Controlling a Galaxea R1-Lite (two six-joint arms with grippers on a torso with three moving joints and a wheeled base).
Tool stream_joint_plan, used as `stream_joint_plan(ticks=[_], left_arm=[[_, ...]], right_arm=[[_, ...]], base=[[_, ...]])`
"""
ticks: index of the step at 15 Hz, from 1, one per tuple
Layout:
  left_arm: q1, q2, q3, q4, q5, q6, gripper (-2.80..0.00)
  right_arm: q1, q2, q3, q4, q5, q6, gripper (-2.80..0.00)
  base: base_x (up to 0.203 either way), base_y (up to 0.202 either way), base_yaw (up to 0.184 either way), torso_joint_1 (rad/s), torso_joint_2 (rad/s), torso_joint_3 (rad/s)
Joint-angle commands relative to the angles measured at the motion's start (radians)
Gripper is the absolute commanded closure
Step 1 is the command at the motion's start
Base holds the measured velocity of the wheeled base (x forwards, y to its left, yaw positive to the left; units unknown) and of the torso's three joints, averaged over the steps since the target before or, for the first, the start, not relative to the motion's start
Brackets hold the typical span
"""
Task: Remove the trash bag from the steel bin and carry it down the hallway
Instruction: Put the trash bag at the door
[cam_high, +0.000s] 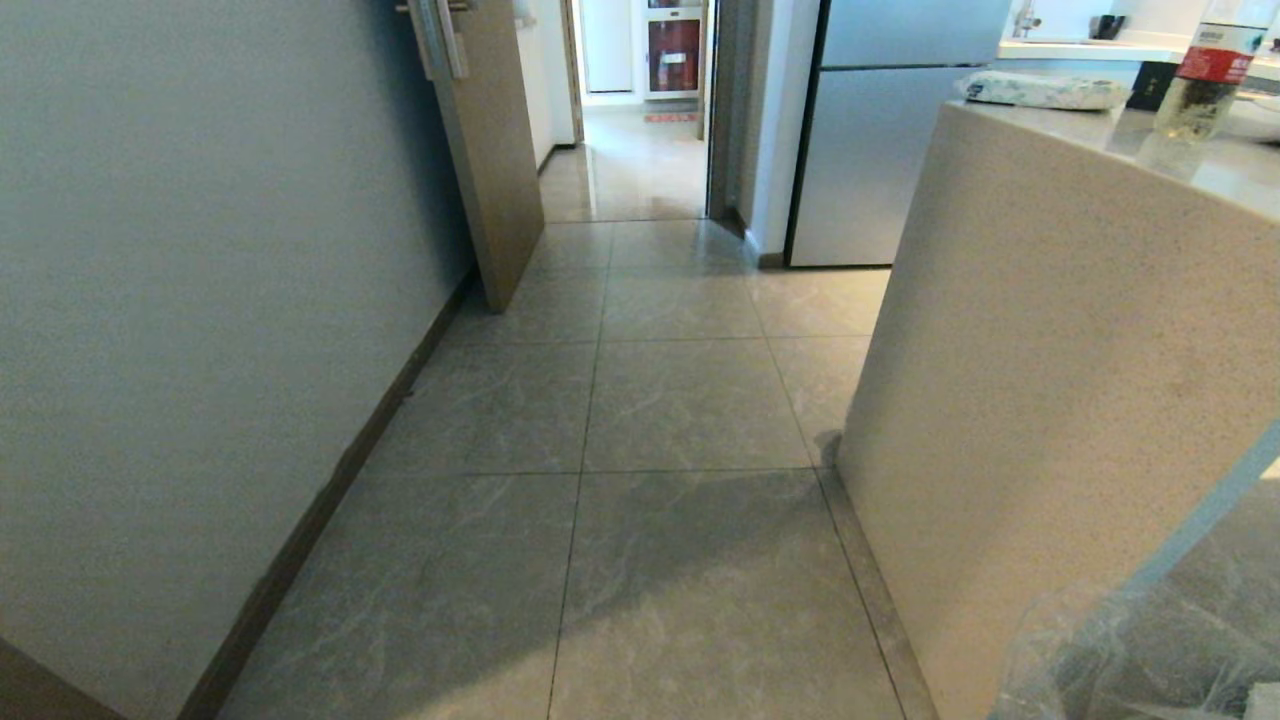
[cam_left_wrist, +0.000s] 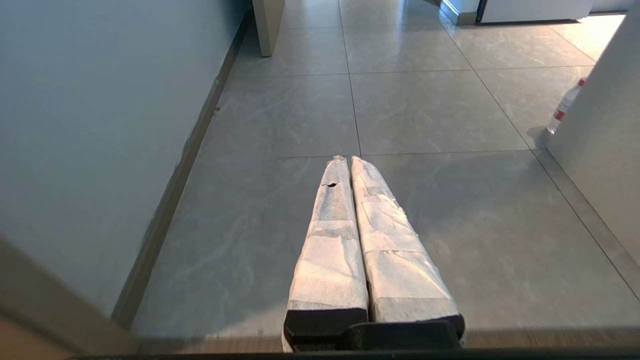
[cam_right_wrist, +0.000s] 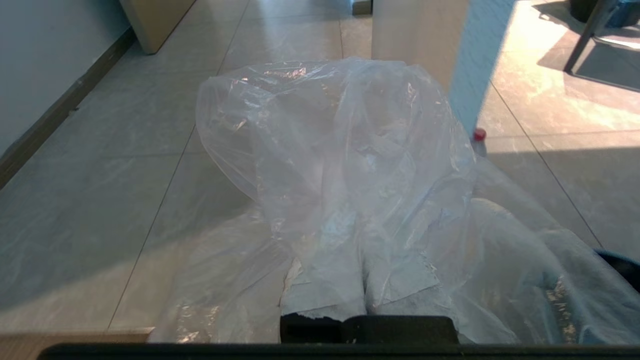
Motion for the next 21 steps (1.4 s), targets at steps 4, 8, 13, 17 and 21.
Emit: stream_joint_plan(ticks=[4, 8, 13, 17, 21], left_arm=[[0.0, 0.0, 0.0, 0.0, 0.0, -0.002, 0.0], [0.0, 0.0, 0.0, 0.0, 0.0, -0.002, 0.0], [0.0, 0.0, 0.001, 0.0, 0.0, -0.003, 0.0], [0.0, 0.0, 0.0, 0.0, 0.0, -0.003, 0.0], [0.0, 0.0, 0.0, 0.0, 0.0, -0.003, 0.0]], right_arm=[[0.001, 0.001, 0.002, 0.0, 0.0, 0.0, 0.0], [0.001, 0.001, 0.002, 0.0, 0.0, 0.0, 0.0], [0.001, 0.001, 0.003, 0.0, 0.0, 0.001, 0.0], [0.001, 0.001, 0.002, 0.0, 0.0, 0.0, 0.0], [0.001, 0.001, 0.002, 0.0, 0.0, 0.0, 0.0]], base=[[0.188, 0.0, 0.002, 0.004, 0.0, 0.002], [0.189, 0.0, 0.0, 0.001, 0.0, 0.003], [0.191, 0.0, 0.002, 0.003, 0.0, 0.003], [0.187, 0.0, 0.002, 0.003, 0.0, 0.0], [0.192, 0.0, 0.001, 0.002, 0.01, 0.002]])
